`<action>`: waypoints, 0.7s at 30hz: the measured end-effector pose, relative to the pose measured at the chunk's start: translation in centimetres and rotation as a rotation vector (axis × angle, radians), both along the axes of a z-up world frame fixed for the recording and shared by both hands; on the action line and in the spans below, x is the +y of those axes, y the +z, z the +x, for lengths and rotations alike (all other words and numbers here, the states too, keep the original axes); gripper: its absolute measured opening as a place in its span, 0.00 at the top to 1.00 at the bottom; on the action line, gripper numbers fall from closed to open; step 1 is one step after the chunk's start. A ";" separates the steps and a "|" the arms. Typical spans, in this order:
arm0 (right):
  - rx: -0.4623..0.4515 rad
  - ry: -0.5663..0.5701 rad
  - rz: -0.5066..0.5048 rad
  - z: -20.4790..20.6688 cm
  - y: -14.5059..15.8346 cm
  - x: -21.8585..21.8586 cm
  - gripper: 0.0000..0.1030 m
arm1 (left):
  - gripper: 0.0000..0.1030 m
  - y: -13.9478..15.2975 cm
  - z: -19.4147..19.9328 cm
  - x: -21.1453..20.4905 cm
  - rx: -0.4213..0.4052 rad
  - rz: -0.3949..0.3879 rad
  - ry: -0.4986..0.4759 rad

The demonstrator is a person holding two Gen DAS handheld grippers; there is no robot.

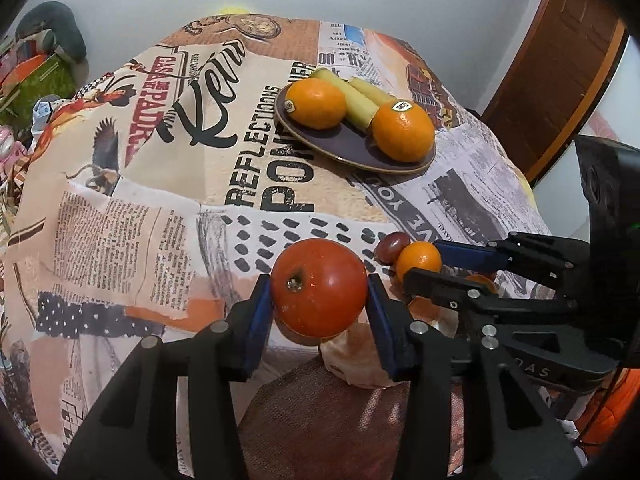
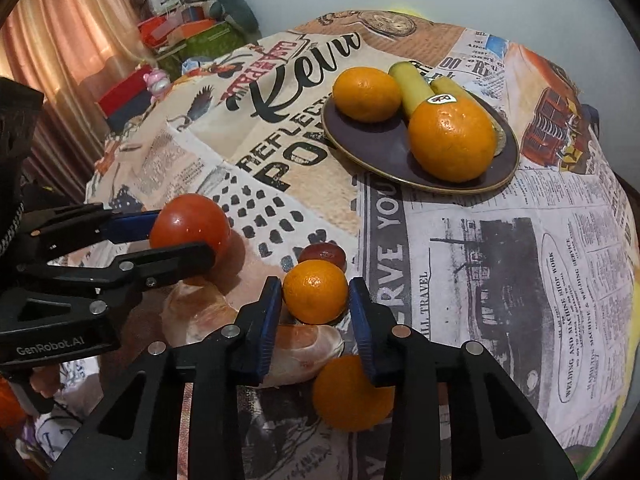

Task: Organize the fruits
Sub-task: 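Close the left tool on the red tomato while the right tool grips a tangerine, then carry the tomato in the left tool while the right tool carries the tangerine to the plate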

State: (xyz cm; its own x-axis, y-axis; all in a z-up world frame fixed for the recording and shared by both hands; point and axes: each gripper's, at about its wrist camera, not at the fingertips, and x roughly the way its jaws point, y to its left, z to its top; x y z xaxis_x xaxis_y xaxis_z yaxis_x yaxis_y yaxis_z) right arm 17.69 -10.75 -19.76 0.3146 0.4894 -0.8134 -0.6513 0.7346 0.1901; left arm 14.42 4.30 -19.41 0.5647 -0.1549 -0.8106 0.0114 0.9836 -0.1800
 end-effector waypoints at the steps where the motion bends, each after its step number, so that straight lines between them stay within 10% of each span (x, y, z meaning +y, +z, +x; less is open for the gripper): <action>1: 0.000 0.002 0.005 -0.1 0.2 -0.1 0.70 | 0.56 0.1 0.0 0.0 -0.002 -0.001 0.000; 21: -0.183 -0.152 0.090 2.4 6.7 -4.8 0.70 | 0.56 5.0 4.1 -1.8 -0.135 -0.016 -0.036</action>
State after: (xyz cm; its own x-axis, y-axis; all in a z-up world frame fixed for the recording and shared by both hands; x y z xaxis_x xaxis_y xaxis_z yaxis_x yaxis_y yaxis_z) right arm 20.10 -15.58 -13.01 0.5283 0.4933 -0.6911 -0.5645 0.8120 0.1480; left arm 18.56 2.52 -14.41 0.6620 -0.1892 -0.7252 0.0714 0.9791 -0.1903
